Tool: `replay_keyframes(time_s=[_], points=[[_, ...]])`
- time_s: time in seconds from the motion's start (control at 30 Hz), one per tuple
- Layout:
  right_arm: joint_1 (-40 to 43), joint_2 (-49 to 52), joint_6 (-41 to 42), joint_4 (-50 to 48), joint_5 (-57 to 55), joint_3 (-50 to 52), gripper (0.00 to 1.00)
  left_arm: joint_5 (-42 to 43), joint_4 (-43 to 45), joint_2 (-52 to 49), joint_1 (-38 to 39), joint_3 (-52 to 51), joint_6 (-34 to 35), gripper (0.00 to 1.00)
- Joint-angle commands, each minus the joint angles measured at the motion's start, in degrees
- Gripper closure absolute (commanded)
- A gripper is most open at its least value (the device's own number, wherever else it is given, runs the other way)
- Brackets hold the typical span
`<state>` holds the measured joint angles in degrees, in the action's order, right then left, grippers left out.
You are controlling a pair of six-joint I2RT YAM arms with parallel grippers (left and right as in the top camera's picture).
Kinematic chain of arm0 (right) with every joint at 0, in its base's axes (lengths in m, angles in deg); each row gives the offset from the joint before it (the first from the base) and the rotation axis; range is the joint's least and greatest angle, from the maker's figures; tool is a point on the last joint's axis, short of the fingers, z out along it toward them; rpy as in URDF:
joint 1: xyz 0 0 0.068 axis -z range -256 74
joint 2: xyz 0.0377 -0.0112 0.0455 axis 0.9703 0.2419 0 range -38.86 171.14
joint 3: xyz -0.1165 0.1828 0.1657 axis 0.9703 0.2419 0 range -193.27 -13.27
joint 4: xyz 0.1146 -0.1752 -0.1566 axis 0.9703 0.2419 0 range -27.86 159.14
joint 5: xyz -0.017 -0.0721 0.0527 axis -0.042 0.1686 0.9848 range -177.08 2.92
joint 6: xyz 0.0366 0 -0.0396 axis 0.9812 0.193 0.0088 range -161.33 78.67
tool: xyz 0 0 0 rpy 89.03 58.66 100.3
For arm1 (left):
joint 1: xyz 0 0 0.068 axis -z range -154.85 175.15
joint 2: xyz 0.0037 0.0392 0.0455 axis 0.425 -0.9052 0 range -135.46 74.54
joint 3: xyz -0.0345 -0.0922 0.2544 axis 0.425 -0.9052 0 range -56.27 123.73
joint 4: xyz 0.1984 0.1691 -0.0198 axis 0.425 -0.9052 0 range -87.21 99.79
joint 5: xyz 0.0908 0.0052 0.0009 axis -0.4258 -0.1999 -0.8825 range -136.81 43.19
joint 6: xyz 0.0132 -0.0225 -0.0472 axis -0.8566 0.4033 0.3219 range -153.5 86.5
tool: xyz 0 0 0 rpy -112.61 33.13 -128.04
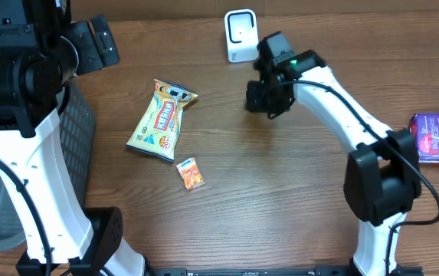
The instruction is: Scan the item barcode
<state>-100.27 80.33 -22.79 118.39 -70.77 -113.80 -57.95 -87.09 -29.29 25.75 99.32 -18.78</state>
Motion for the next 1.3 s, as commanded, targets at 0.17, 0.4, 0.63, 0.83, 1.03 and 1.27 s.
replay_keyframes(time_s=[0.17,0.4,0.63,0.83,1.03,1.27], points=[[-8.1,3.9,7.4,-27.5,14.1,4.2,0.0,0.2,0.1,1.0,-0.3,0.1,0.7,0.0],[-16.7,8.9,12.9,-36.5,2.1,4.1,0.0,0.3,0.1,1.0,-0.2,0.1,0.7,0.0],[-18.8,15.1,13.2,-41.1,-8.0,4.0,0.0,0.3,0.1,1.0,-0.2,0.1,0.7,0.0],[-18.8,17.2,13.2,-45.9,-10.9,3.6,0.18,0.3,0.1,1.0,-0.2,0.1,0.7,0.01],[-20.8,18.1,12.8,-50.9,-11.4,3.6,0.3,0.3,0.1,1.0,-0.2,0.1,0.7,0.0],[-22.1,20.8,12.7,-47.5,-10.4,3.6,0.96,0.3,0.1,1.0,-0.2,0.1,0.7,0.0]])
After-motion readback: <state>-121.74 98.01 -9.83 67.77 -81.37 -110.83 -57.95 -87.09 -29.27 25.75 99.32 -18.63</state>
